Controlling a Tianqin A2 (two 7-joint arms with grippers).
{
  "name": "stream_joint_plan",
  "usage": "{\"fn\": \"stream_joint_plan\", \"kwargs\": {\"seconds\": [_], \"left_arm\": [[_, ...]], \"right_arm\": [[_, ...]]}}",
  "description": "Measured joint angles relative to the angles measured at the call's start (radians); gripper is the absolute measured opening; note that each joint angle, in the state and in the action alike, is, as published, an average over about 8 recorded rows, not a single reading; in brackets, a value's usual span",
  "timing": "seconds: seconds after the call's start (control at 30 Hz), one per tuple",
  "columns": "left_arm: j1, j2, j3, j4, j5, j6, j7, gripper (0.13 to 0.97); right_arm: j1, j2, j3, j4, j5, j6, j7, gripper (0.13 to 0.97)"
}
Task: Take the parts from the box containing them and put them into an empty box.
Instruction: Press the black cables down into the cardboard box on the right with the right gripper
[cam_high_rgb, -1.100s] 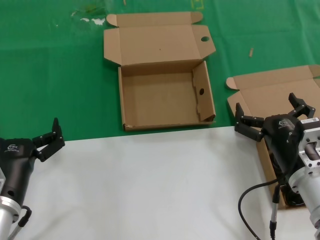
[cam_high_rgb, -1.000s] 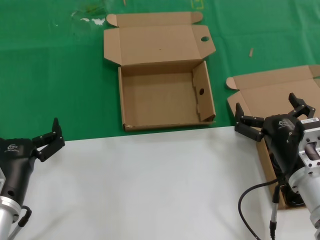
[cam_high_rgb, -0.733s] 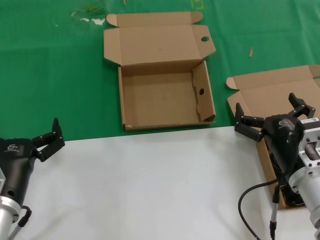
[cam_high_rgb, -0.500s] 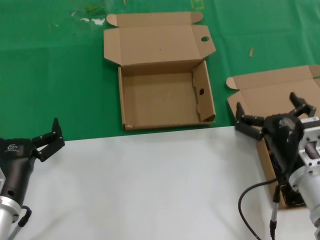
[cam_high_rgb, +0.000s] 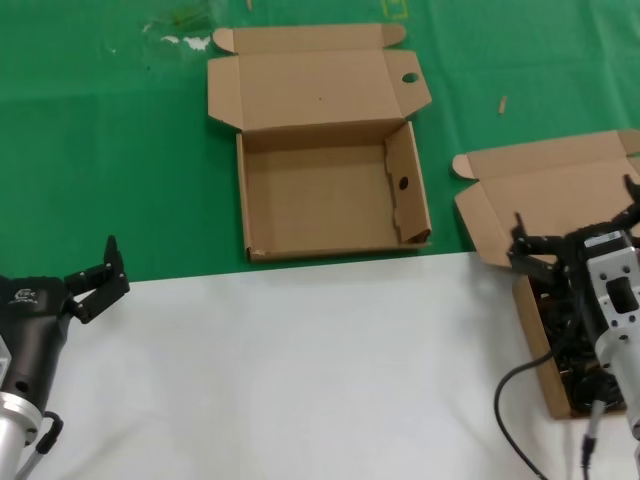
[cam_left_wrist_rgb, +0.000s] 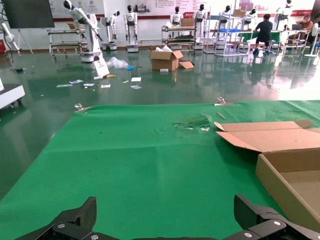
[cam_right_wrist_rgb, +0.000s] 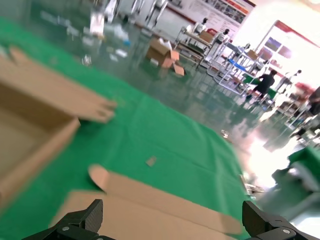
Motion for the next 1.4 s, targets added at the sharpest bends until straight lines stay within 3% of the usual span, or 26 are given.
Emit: {"fn": "stream_joint_plan", "kwargs": {"seconds": [0.2, 0.37, 0.6, 0.73, 0.97, 1.13, 1.4], "left_arm": [[0.000, 0.000, 0.000, 0.000, 0.000, 0.000, 0.000, 0.966], [0.000, 0.000, 0.000, 0.000, 0.000, 0.000, 0.000, 0.966], [0.000, 0.000, 0.000, 0.000, 0.000, 0.000, 0.000, 0.966], [0.000, 0.000, 0.000, 0.000, 0.000, 0.000, 0.000, 0.966], [0.000, 0.000, 0.000, 0.000, 0.000, 0.000, 0.000, 0.966], [0.000, 0.000, 0.000, 0.000, 0.000, 0.000, 0.000, 0.966], [0.000, 0.000, 0.000, 0.000, 0.000, 0.000, 0.000, 0.966]], "right_arm": [[0.000, 0.111, -0.090, 0.015, 0.136, 0.108, -0.217, 0.966], [-0.050, 0.305, -0.182, 0.123, 0.337, 0.136, -0.360, 0.966], [-0.144, 0.576, -0.247, 0.263, 0.558, 0.074, -0.481, 0.966], [-0.181, 0.712, -0.281, 0.292, 0.591, 0.062, -0.512, 0.966], [-0.229, 0.939, -0.314, 0.303, 0.552, 0.075, -0.560, 0.966], [-0.160, 1.006, -0.370, 0.272, 0.599, 0.067, -0.690, 0.966], [0.109, 0.971, -0.597, 0.195, 0.787, 0.048, -0.922, 0.966]]}}
